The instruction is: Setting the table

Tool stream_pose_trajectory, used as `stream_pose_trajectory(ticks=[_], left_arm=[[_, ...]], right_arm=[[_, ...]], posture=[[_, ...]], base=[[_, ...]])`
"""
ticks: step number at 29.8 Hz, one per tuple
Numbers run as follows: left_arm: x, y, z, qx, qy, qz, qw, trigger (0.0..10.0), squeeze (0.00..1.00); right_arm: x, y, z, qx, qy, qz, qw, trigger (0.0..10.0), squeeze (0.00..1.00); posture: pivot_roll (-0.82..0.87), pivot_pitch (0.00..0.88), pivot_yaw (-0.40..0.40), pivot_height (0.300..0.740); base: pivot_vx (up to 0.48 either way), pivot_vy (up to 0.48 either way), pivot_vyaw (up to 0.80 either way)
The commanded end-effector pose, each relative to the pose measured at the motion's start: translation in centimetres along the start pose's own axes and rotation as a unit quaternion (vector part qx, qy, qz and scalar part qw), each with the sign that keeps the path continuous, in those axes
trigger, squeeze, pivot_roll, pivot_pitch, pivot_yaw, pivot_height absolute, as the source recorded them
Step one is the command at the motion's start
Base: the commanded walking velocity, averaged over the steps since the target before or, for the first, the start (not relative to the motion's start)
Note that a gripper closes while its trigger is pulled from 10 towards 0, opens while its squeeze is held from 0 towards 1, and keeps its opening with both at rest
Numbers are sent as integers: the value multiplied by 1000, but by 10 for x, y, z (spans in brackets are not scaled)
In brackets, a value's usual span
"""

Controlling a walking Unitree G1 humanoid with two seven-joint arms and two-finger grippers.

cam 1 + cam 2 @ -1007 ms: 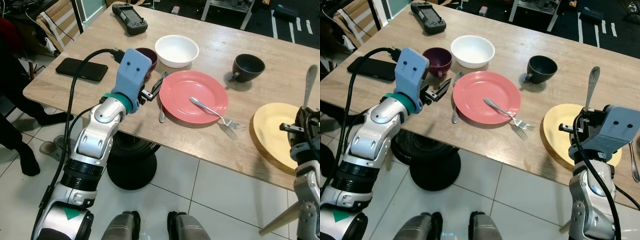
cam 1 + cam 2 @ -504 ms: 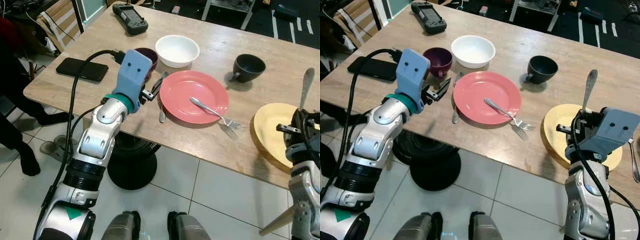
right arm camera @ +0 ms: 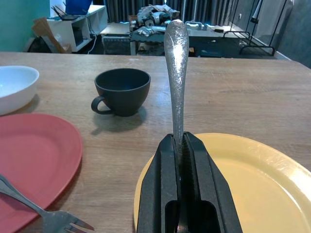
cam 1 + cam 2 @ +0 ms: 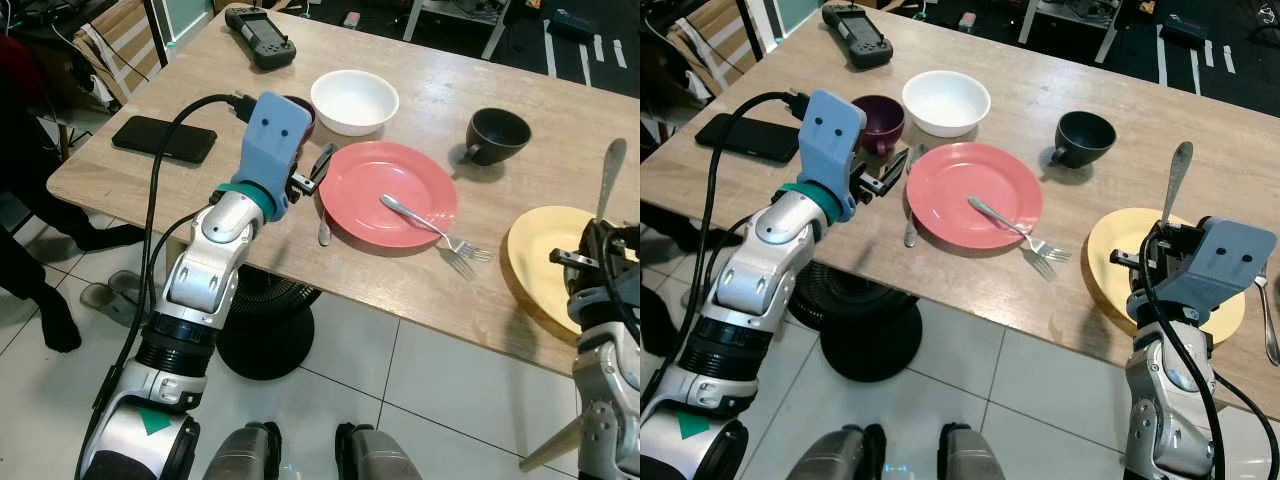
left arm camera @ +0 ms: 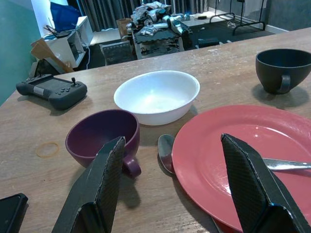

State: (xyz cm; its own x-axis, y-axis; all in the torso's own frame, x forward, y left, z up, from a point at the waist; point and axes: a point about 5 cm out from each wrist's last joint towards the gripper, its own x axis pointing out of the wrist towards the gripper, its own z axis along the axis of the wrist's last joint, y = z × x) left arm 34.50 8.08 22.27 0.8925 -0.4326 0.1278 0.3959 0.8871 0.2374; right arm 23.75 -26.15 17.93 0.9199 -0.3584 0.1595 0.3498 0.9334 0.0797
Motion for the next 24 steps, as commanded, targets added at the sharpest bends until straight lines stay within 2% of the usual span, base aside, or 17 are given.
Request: stream_pose_trajectory(ticks=[1,19,24], left_arm=[[1,-3,-2,-2,1,-3,1000,10000,0],[2,-5,-1,-2,-1,-7,1000,10000,0],[1,-4,-1,-1,-3,-7,1000,10000,0]], right_arm=[[-1,-3,-1,8,0,-10,1000,10000,0],[0,-7,-6,18,16,-18,1000,10000,0],[1,-10,-10,9,30,-29,999,10000,0]], posture=[[-31,48,28,740],[-27,48,25,740],[-25,45,23,740]], base=[[0,0,0],[0,0,0],[0,0,800]])
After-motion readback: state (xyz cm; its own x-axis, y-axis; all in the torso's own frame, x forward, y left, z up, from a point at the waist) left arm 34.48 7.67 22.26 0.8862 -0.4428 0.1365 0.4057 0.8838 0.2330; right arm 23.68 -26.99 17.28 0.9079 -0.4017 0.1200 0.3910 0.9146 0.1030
